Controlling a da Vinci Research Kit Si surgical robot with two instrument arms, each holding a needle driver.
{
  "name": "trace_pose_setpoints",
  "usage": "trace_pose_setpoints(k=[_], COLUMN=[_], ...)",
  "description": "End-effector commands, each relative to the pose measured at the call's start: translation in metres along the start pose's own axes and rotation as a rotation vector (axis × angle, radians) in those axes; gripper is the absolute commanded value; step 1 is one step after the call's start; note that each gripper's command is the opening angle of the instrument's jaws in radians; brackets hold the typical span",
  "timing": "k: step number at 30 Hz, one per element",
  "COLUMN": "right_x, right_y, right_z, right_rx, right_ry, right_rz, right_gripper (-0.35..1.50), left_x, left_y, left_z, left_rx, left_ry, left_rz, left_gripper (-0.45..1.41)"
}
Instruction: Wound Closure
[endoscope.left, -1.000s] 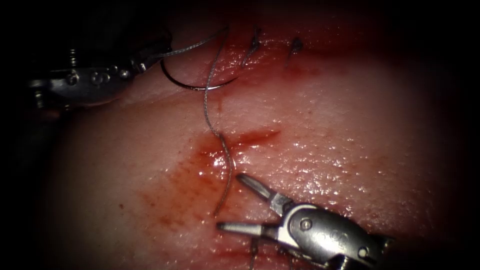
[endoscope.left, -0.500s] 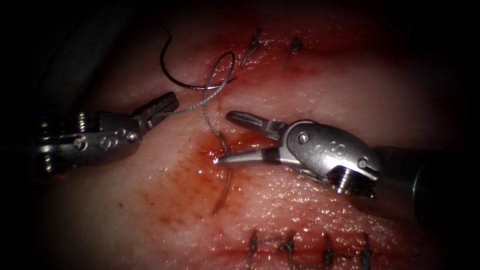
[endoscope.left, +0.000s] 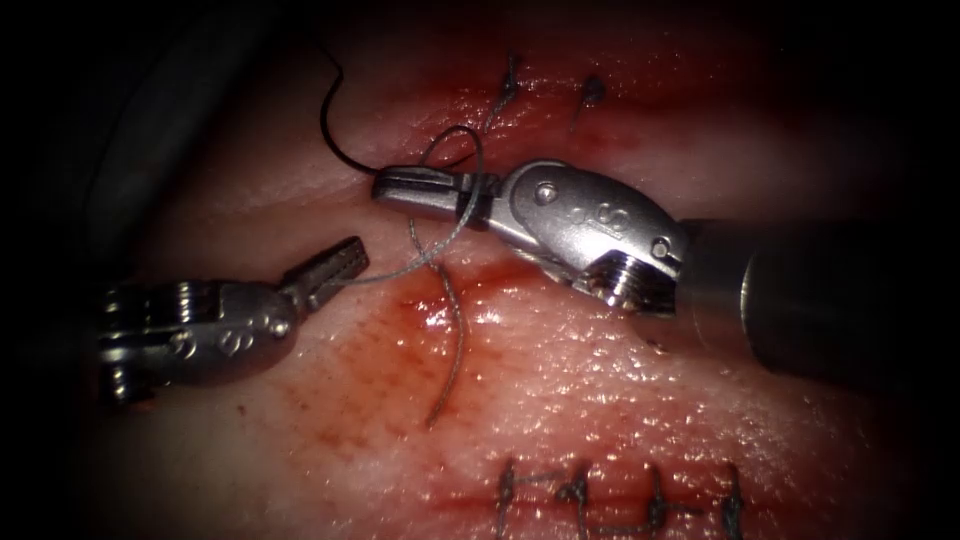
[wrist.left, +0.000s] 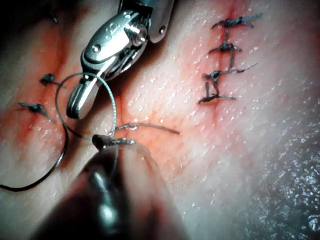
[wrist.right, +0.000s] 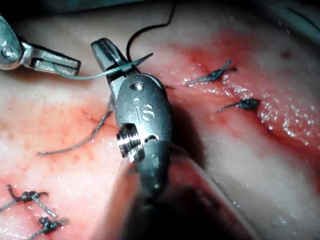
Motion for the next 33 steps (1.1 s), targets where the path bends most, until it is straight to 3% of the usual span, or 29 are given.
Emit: trace_pose_setpoints(k=[1,4,5,7,9,10,11,17,22,23,26,32,33], right_x=[-0.0005,-0.0002,-0.0002,-0.0002,-0.0002,-0.0003,-0.0003,-0.0003,-0.0005,-0.0007,-0.0011,-0.0017,-0.0017], right_y=[-0.0004,-0.0008,-0.0008,-0.0007,-0.0007,-0.0005,-0.0005,-0.0003,-0.0007,-0.0013,-0.0023,-0.0044,-0.0046], right_z=[0.0008,0.0008,0.0008,0.0008,0.0008,0.0008,0.0008,0.0001,0.0,0.0001,0.0003,0.0006,0.0007], right_rx=[0.014,0.179,0.179,0.288,0.319,0.4,0.4,0.677,0.791,0.845,0.92,0.959,0.961], right_ry=[0.005,0.059,0.059,0.081,0.087,0.083,0.083,0.004,-0.074,-0.124,-0.197,-0.271,-0.272], right_rz=[0.003,0.016,0.016,0.043,0.056,0.074,0.074,0.059,0.022,-0.023,-0.082,-0.183,-0.209], right_gripper=[-0.35,-0.35,-0.35,-0.35,-0.35,-0.35,-0.35,-0.35,-0.35,-0.35,-0.35,-0.35,-0.25], left_x=[0.0002,0.0004,0.0004,0.0008,0.0009,0.0012,0.0012,0.001,0.0008,0.0009,0.0011,0.0011,0.001], left_y=[0.0003,0.0002,0.0002,0.0001,0.0,-0.0001,-0.0001,-0.0008,-0.0008,-0.0007,-0.0006,-0.0006,-0.0006], left_z=[0.0008,0.0017,0.0017,0.0024,0.0027,0.0028,0.0028,0.003,0.0033,0.0034,0.0036,0.0038,0.0038], left_rx=[0.001,-0.001,-0.001,-0.015,-0.028,-0.033,-0.033,-0.045,-0.049,-0.05,-0.056,-0.055,-0.055], left_ry=[0.002,0.004,0.004,0.013,0.025,0.029,0.029,0.04,0.038,0.036,0.03,0.03,0.03], left_rz=[-0.002,-0.005,-0.005,-0.006,-0.006,-0.008,-0.008,-0.011,-0.009,-0.009,-0.008,-0.009,-0.009], left_gripper=[-0.45,-0.45,-0.45,-0.45,-0.45,-0.45,-0.45,-0.45,-0.45,-0.45,-0.45,-0.45,-0.45])
